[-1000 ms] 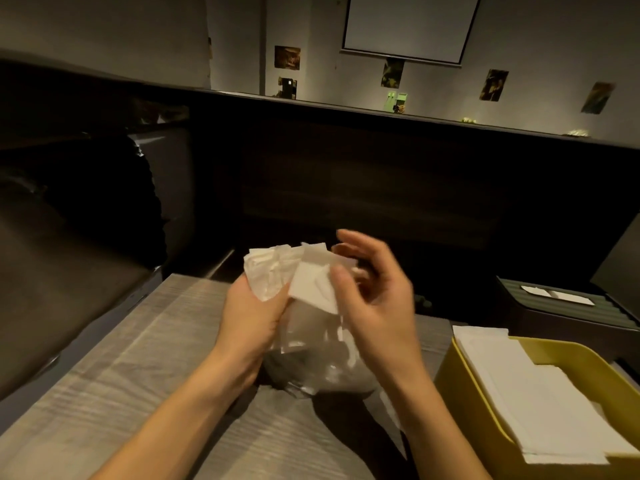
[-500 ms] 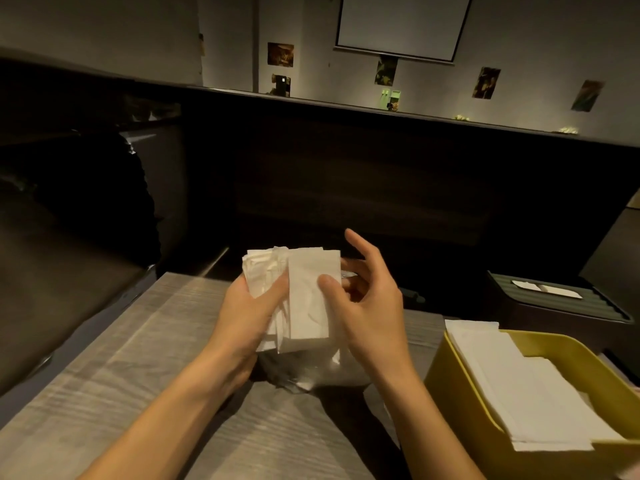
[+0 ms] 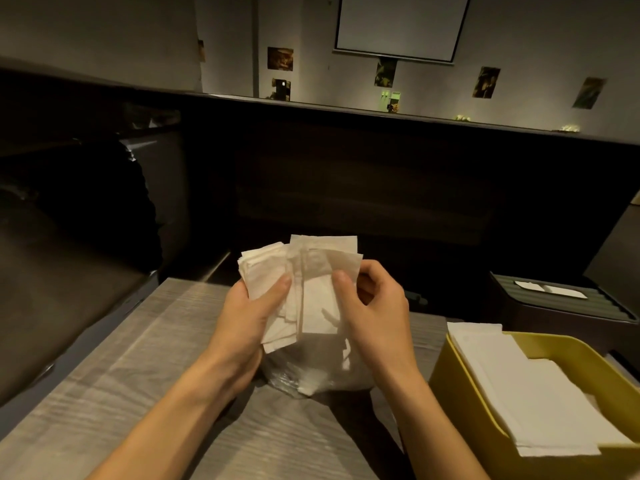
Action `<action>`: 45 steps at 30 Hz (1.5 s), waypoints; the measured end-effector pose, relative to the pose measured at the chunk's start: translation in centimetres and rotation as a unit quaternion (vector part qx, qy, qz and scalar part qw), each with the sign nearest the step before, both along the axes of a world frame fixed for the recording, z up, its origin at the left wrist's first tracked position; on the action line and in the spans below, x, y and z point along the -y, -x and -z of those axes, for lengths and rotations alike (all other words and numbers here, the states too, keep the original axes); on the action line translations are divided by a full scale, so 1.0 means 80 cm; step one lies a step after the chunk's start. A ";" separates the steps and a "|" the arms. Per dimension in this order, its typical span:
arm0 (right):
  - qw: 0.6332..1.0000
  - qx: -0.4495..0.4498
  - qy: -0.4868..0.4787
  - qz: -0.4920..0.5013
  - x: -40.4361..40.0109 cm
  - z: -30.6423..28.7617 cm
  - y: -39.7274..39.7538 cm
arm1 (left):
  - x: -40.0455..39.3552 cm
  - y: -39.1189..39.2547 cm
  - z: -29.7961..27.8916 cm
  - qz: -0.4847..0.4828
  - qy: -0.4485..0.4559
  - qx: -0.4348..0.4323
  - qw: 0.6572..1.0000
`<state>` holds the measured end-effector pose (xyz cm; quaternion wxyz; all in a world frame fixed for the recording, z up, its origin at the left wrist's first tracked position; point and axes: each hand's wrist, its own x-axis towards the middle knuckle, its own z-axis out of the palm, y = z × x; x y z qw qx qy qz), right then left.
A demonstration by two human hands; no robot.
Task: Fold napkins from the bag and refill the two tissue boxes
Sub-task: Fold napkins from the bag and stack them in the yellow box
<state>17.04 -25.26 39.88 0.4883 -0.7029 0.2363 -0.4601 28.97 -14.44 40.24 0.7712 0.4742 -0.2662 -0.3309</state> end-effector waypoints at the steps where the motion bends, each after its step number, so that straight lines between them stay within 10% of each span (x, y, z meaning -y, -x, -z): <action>1: 1.000 0.003 -0.003 0.003 0.001 0.000 -0.001 | 0.000 0.000 0.000 0.004 0.001 -0.006 1.000; 15: 0.984 0.105 -0.139 -0.021 0.007 -0.008 0.003 | -0.001 -0.008 0.006 0.019 0.024 -0.056 0.998; 22: 0.996 0.016 -0.034 0.078 0.011 0.003 -0.001 | 0.000 -0.002 0.005 0.008 0.021 -0.046 0.999; 28: 0.978 0.189 -0.076 0.048 0.008 -0.023 0.010 | 0.000 -0.004 0.004 -0.065 0.012 -0.024 0.997; 36: 0.994 -0.076 -0.036 0.075 -0.014 0.000 -0.019 | 0.002 0.010 0.000 -0.007 0.036 -0.044 0.998; 45: 0.987 0.042 -0.157 -0.011 -0.012 -0.007 -0.007 | 0.003 0.015 -0.002 -0.026 0.019 -0.025 0.999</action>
